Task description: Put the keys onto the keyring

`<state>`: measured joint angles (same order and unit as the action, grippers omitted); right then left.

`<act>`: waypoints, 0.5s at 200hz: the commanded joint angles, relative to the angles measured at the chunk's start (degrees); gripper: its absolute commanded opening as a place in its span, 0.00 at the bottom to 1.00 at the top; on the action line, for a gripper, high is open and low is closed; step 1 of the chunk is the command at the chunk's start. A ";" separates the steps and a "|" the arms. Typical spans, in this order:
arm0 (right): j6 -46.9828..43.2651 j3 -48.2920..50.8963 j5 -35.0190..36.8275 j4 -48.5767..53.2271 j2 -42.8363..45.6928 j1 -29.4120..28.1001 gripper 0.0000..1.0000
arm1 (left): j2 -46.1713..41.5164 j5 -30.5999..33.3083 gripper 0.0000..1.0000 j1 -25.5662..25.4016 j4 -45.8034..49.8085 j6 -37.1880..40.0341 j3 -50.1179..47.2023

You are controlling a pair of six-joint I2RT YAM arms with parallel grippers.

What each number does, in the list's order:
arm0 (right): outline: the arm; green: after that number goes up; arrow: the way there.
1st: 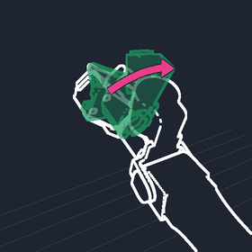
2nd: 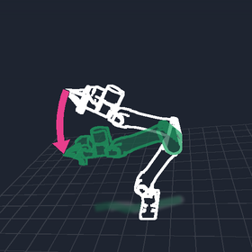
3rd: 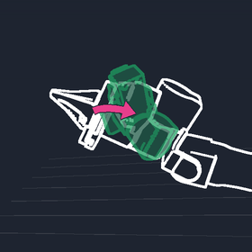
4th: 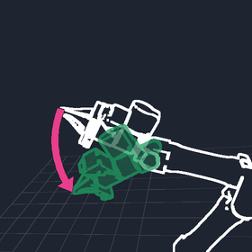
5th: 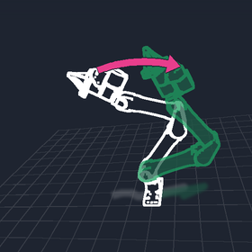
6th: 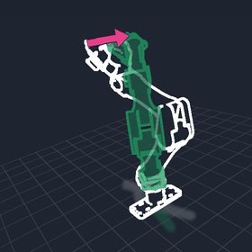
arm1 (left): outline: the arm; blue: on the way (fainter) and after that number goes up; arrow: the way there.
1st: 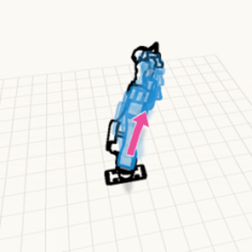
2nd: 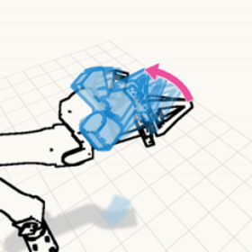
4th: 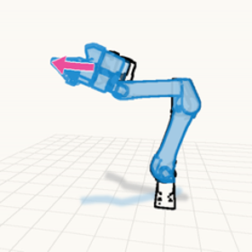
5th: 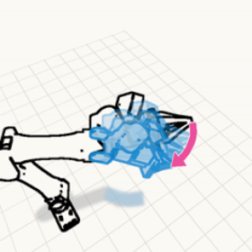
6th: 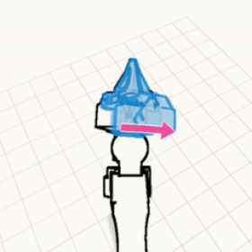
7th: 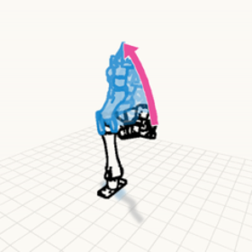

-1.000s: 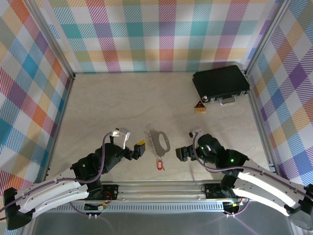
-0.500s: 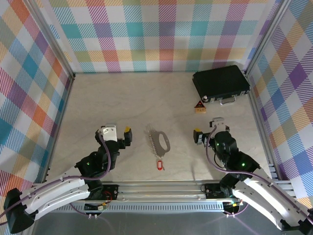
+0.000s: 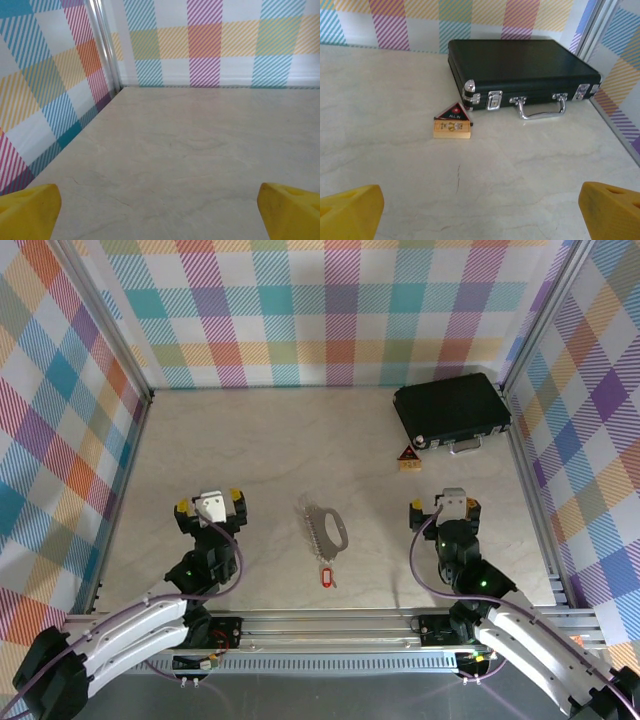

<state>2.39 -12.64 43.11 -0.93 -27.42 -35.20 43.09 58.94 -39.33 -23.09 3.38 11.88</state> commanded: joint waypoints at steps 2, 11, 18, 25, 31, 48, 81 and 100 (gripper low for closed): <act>-4.46 3.64 1.54 -9.78 -0.46 1.71 0.99 | 6.42 -3.34 1.00 2.73 -5.87 3.92 0.60; -3.95 4.96 1.55 -11.68 -1.13 2.65 0.99 | 9.79 -3.22 1.00 3.16 -7.53 3.33 0.52; -3.59 5.96 1.59 -13.38 -1.83 3.46 0.99 | 12.15 -3.32 1.00 3.21 -9.30 3.37 0.15; -3.16 6.71 1.50 -14.95 -2.68 4.38 0.99 | 14.24 -3.67 1.00 3.21 -11.28 3.49 -0.35; -2.87 7.25 1.45 -15.95 -3.57 5.18 0.99 | 16.04 -3.85 1.00 3.21 -13.06 3.56 -0.85; -3.02 7.19 0.89 -17.21 -5.73 7.46 0.99 | 19.22 -3.28 1.00 3.36 -17.43 4.80 -1.17; -2.40 6.98 -0.99 -21.93 -10.43 10.65 0.99 | 22.53 -6.30 1.00 6.35 -19.60 3.97 -0.10; -2.01 6.21 -2.11 -24.92 -14.74 12.93 0.99 | 25.69 -7.15 1.00 8.38 -21.39 4.64 1.17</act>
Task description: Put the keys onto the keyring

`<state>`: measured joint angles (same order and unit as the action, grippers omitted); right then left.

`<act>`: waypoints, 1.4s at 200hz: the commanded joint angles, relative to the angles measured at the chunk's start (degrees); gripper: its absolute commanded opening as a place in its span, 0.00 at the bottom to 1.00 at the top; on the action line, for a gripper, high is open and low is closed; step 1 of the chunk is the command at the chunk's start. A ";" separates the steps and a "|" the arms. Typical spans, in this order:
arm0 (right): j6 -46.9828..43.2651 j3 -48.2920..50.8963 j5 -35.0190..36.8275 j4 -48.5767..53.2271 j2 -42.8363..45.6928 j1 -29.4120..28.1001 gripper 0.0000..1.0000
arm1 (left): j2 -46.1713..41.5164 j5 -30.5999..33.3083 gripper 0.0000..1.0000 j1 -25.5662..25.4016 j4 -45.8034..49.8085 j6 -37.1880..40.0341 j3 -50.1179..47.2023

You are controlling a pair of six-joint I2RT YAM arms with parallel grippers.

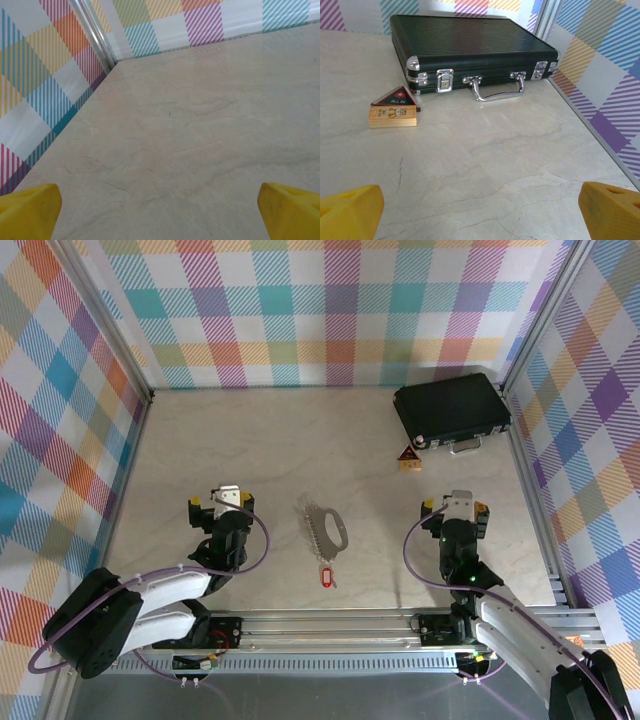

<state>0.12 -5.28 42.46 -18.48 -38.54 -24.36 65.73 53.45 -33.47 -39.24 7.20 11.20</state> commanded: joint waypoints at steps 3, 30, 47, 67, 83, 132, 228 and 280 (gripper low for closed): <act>0.38 -1.41 -1.45 -7.75 -4.41 2.45 0.99 | 3.56 -1.73 1.00 2.92 -5.82 0.98 1.95; 0.76 -3.58 -4.33 -12.97 -13.14 4.94 0.99 | 7.40 -4.02 1.00 5.68 -9.71 2.23 2.80; 0.17 -5.26 -5.74 -17.01 -19.20 6.26 0.99 | 9.73 -5.24 1.00 7.01 -12.32 3.03 3.35; -1.00 -7.46 -6.63 -22.33 -26.09 7.19 0.99 | 11.92 -6.37 1.00 8.55 -12.70 3.26 4.66; -1.67 -8.66 -7.88 -25.75 -30.18 7.86 0.99 | 13.70 -7.27 1.00 9.70 -14.19 3.45 5.35; -2.34 -11.54 -11.40 -33.55 -38.93 10.99 0.99 | 19.21 -9.13 1.00 11.85 -17.38 5.37 8.19; -0.30 -17.14 -19.55 -30.80 -46.63 16.09 0.99 | 23.20 -15.80 1.00 16.75 -21.57 0.27 7.90; 2.68 -21.60 -28.86 -22.13 -47.63 20.98 0.99 | 22.05 -23.36 1.00 21.55 -11.67 -4.18 11.33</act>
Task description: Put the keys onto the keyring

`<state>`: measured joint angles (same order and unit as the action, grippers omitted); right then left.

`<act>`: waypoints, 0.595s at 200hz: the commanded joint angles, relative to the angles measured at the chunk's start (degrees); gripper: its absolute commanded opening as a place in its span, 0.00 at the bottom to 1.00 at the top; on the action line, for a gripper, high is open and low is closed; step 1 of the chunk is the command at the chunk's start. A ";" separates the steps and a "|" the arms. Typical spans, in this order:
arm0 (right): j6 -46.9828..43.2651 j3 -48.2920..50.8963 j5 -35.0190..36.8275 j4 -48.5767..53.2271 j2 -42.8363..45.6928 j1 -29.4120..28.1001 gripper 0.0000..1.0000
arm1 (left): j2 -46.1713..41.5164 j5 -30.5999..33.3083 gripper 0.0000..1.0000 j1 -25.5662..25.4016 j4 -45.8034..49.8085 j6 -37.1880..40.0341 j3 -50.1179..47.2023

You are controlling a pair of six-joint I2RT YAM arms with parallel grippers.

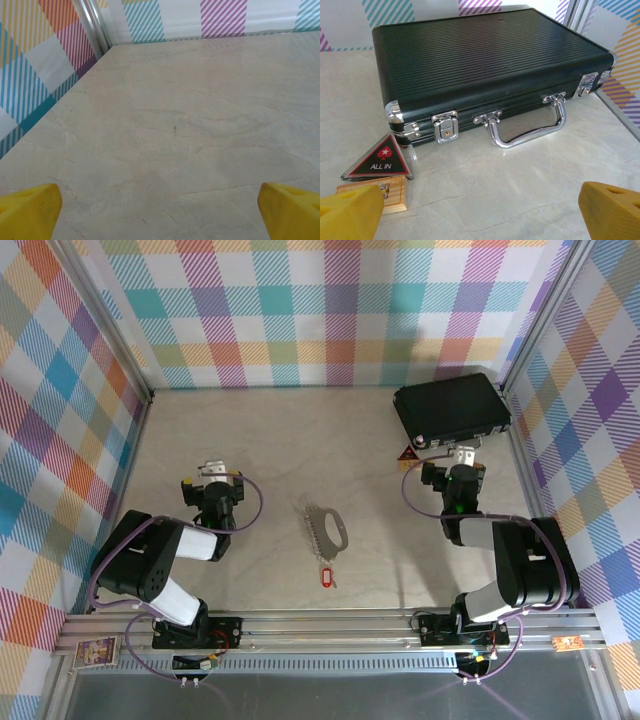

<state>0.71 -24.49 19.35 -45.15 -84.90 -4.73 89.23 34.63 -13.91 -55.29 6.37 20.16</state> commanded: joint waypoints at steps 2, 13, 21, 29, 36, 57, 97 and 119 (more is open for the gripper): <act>2.21 -2.57 -6.02 4.85 -1.35 1.49 0.99 | -1.43 -4.76 1.00 2.07 4.57 -3.46 2.45; 2.44 -2.49 -7.02 5.07 -1.16 2.10 0.99 | -1.52 -5.91 1.00 2.70 5.32 -3.98 2.76; 2.55 -2.41 -7.20 4.94 -1.15 2.16 0.99 | -1.45 -6.73 1.00 3.14 5.74 -4.25 2.95; 2.62 -2.13 -7.55 4.62 -1.06 2.31 0.99 | -1.52 -7.43 1.00 3.57 6.21 -4.53 3.03; 2.79 -1.82 -7.98 4.15 -0.97 2.55 0.99 | -1.51 -8.26 1.00 3.93 6.54 -4.83 3.17; 2.98 -1.73 -8.54 4.10 -0.88 2.95 0.99 | -1.43 -10.05 1.00 4.91 7.41 -5.50 3.52; 3.06 -1.83 -8.69 4.26 -0.95 3.02 0.99 | -0.93 -12.78 1.00 5.80 8.63 -5.68 4.24; 2.78 -1.67 -12.58 3.83 -1.11 3.91 0.99 | 0.50 -16.69 1.00 7.59 5.59 -6.79 3.01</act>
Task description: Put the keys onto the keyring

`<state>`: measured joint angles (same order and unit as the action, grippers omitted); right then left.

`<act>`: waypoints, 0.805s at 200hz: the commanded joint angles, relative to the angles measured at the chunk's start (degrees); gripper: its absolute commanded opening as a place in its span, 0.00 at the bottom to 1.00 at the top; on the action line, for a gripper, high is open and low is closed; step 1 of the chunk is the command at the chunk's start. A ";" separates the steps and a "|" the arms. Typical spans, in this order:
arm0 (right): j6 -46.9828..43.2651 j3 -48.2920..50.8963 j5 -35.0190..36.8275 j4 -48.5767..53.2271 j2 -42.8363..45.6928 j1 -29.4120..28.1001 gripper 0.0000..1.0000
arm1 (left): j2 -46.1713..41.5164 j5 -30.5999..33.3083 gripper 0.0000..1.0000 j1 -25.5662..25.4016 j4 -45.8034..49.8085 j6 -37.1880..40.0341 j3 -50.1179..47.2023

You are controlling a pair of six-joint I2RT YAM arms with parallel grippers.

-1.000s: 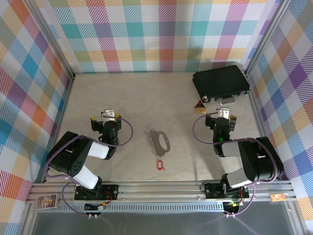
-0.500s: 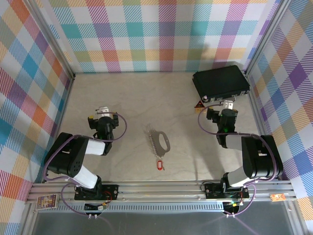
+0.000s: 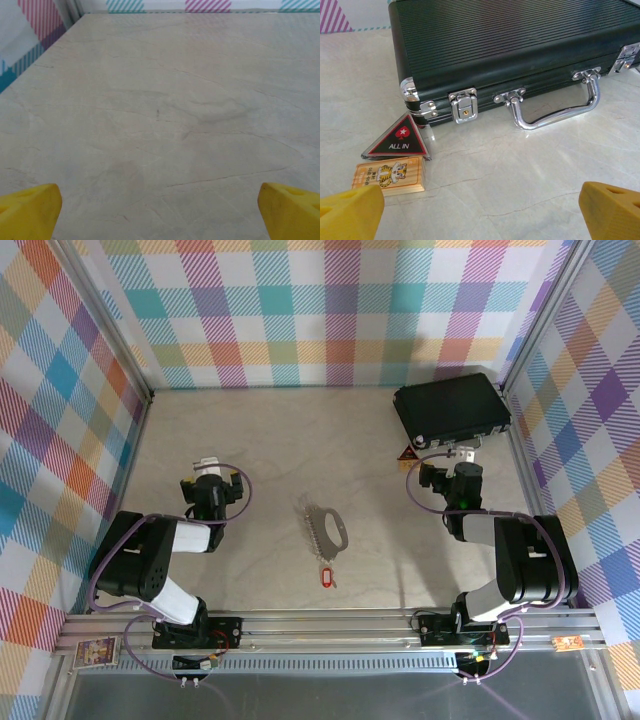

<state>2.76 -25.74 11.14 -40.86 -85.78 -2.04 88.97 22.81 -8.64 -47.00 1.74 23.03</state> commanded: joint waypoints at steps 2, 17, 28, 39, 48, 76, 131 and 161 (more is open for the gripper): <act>0.42 -0.34 -5.42 -0.67 -0.37 1.42 0.99 | 1.29 -4.43 1.00 2.41 -4.42 -2.37 -0.31; -0.30 2.97 -10.95 -9.46 -2.77 2.68 0.99 | 1.07 -4.67 1.00 2.72 -3.53 -2.55 -0.54; -0.12 2.81 -10.80 -7.80 -2.16 2.66 0.99 | 1.97 -4.50 1.00 2.67 -6.20 -2.00 -1.10; -0.21 2.97 -10.70 -8.89 -2.54 2.66 0.99 | 1.44 -4.66 1.00 2.71 -4.87 -2.36 -0.88; -0.22 2.81 -10.74 -7.94 -2.22 2.74 0.99 | 1.90 -4.49 1.00 2.74 -6.09 -2.18 -1.01; -0.37 2.97 -10.70 -8.36 -2.29 2.68 0.99 | 1.82 -4.55 1.00 2.67 -5.67 -2.27 -0.96; -0.62 3.13 -10.87 -8.37 -2.11 2.58 0.99 | 1.75 -4.61 1.00 2.67 -5.64 -2.19 -0.97; -0.59 3.07 -10.85 -8.45 -2.13 2.49 0.99 | 1.82 -4.53 1.00 2.69 -5.64 -2.15 -0.97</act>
<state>2.55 -22.92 1.39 -47.16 -87.83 0.43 90.37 18.87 -6.22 -50.09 0.60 22.65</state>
